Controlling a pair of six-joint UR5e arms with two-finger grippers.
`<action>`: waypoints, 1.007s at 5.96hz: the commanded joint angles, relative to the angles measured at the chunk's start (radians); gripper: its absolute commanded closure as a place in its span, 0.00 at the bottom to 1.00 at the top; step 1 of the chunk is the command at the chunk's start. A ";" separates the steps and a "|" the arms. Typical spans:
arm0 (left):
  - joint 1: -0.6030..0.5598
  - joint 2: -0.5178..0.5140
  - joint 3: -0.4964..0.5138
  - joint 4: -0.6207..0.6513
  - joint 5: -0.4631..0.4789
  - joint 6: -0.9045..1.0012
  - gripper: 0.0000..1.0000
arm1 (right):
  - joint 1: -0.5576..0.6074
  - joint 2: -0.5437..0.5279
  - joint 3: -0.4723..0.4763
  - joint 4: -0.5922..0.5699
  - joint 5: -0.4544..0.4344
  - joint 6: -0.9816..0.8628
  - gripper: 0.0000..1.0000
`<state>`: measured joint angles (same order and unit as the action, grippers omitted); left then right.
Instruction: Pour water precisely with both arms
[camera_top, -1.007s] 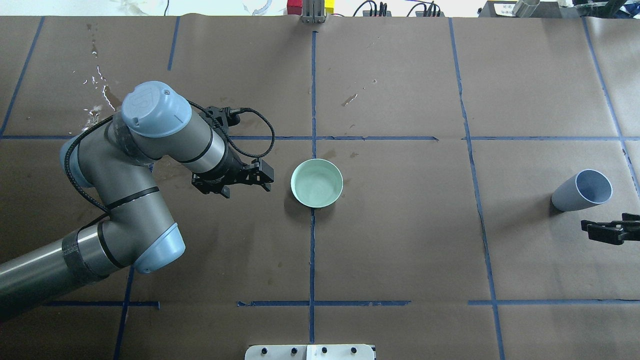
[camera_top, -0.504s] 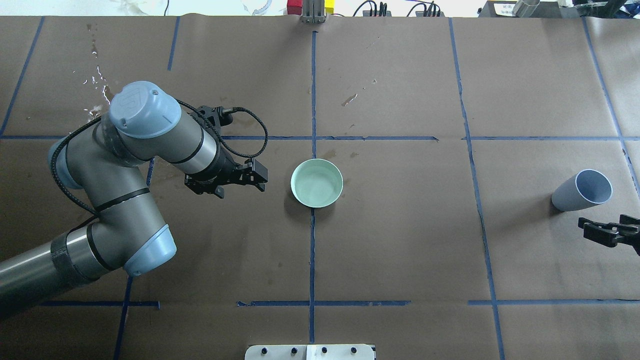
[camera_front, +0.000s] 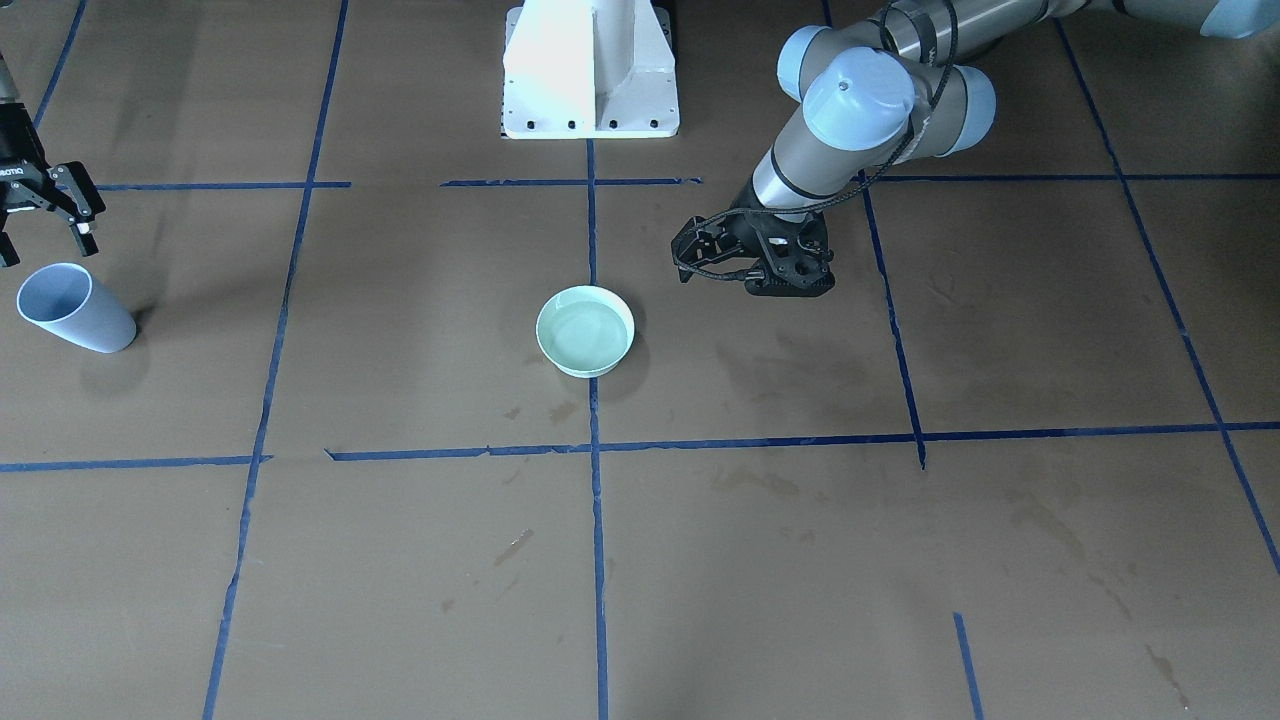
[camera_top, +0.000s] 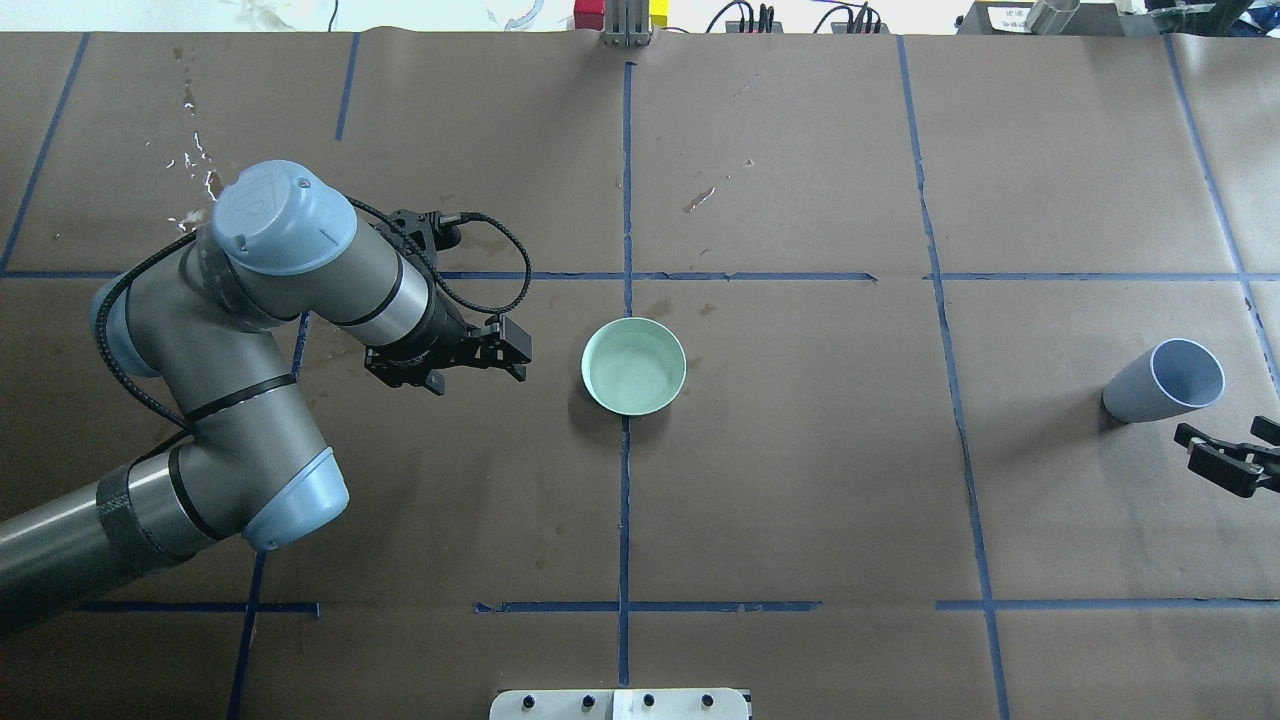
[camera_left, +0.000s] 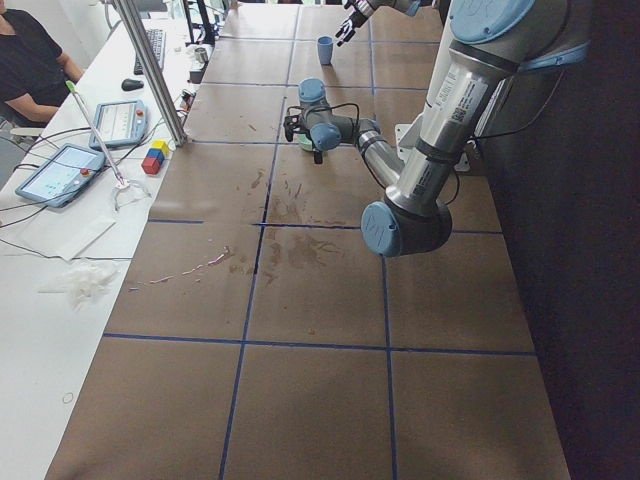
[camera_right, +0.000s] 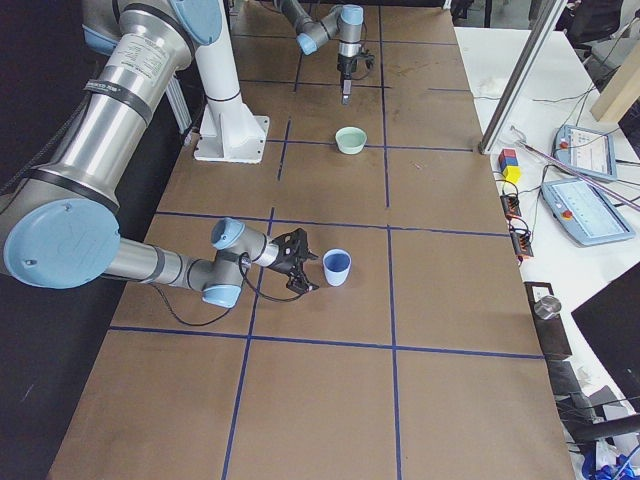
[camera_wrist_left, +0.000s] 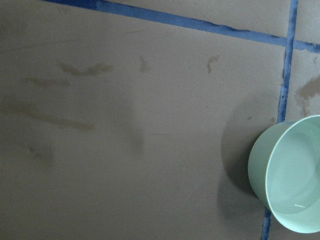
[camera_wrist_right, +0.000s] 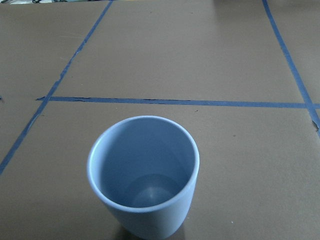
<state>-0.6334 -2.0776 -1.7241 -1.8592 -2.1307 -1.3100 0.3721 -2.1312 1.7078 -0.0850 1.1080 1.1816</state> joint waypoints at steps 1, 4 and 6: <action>-0.003 0.001 0.000 0.000 0.000 0.000 0.01 | -0.131 0.004 -0.010 0.010 -0.213 -0.004 0.00; -0.003 0.002 -0.002 0.000 0.000 0.000 0.01 | -0.191 0.046 -0.066 -0.058 -0.379 -0.005 0.00; -0.003 0.002 -0.005 0.000 0.002 0.000 0.00 | -0.225 0.089 -0.092 -0.064 -0.491 -0.005 0.00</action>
<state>-0.6366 -2.0755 -1.7270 -1.8592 -2.1295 -1.3100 0.1615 -2.0591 1.6300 -0.1479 0.6554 1.1766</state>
